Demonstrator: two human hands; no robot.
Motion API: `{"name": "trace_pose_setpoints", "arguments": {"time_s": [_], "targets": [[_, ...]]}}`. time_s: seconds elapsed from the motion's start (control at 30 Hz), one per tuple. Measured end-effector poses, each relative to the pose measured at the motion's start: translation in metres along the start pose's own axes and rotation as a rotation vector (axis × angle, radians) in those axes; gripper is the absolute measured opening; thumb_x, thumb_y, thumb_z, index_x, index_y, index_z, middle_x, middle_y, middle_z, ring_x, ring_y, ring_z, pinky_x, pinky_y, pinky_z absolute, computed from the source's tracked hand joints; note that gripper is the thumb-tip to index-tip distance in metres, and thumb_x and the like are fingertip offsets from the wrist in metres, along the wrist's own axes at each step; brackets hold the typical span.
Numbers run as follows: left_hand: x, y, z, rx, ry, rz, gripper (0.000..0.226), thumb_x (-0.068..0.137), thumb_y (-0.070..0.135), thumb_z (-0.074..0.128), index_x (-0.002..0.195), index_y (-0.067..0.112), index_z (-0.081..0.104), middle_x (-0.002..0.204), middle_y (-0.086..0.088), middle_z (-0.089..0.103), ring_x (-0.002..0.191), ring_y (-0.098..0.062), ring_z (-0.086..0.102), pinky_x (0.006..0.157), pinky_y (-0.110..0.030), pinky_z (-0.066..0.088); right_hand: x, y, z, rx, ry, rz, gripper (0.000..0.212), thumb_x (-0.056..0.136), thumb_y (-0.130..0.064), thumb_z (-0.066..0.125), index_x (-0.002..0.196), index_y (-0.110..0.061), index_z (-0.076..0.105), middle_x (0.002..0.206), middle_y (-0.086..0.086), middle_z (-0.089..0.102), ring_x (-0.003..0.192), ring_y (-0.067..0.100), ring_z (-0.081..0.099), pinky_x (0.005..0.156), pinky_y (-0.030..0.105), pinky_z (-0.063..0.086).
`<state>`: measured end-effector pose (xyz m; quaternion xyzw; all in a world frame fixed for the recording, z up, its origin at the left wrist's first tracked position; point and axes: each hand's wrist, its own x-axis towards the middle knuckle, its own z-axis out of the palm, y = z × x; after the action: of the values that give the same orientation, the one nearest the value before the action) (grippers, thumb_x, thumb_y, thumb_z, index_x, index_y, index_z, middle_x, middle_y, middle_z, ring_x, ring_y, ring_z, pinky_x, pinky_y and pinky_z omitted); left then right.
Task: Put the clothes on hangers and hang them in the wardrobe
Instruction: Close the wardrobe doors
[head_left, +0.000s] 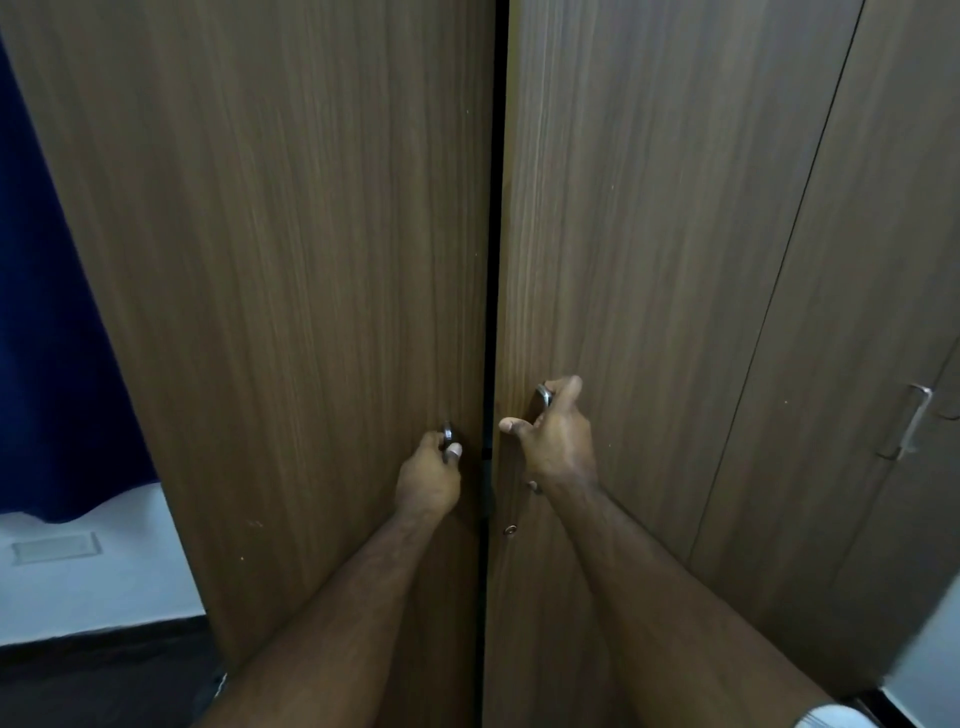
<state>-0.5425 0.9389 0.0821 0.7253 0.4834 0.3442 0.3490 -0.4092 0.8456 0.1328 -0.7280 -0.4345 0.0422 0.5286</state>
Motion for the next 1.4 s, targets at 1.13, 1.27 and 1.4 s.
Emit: {"name": "trace_pose_setpoints", "arguments": {"time_s": [1.13, 1.27, 1.4], "targets": [[-0.022, 0.005, -0.004, -0.037, 0.064, -0.009, 0.022, 0.104, 0.029, 0.045, 0.088, 0.023, 0.059, 0.086, 0.000, 0.070, 0.079, -0.015, 0.066, 0.063, -0.027, 0.047, 0.020, 0.001, 0.014, -0.005, -0.018, -0.059, 0.049, 0.092, -0.023, 0.071, 0.122, -0.022, 0.032, 0.087, -0.009, 0.052, 0.077, 0.010, 0.059, 0.059, 0.024, 0.049], [-0.010, 0.009, 0.000, -0.019, 0.082, -0.028, 0.021, 0.103, 0.027, 0.046, 0.088, 0.022, 0.060, 0.086, -0.001, 0.070, 0.080, -0.016, 0.065, 0.067, -0.028, 0.048, 0.027, 0.001, 0.019, -0.030, -0.018, -0.057, 0.046, 0.094, -0.021, 0.068, 0.121, -0.022, 0.031, 0.086, -0.009, 0.053, 0.076, 0.010, 0.060, 0.059, 0.026, 0.051], [0.000, 0.008, 0.004, -0.036, 0.079, -0.029, 0.020, 0.104, 0.027, 0.045, 0.094, 0.021, 0.062, 0.086, -0.001, 0.069, 0.081, -0.017, 0.066, 0.068, -0.029, 0.049, 0.036, 0.004, 0.029, -0.066, 0.010, -0.069, 0.048, 0.094, -0.021, 0.068, 0.123, -0.019, 0.031, 0.080, -0.012, 0.050, 0.067, 0.002, 0.054, 0.052, 0.018, 0.043]]}}
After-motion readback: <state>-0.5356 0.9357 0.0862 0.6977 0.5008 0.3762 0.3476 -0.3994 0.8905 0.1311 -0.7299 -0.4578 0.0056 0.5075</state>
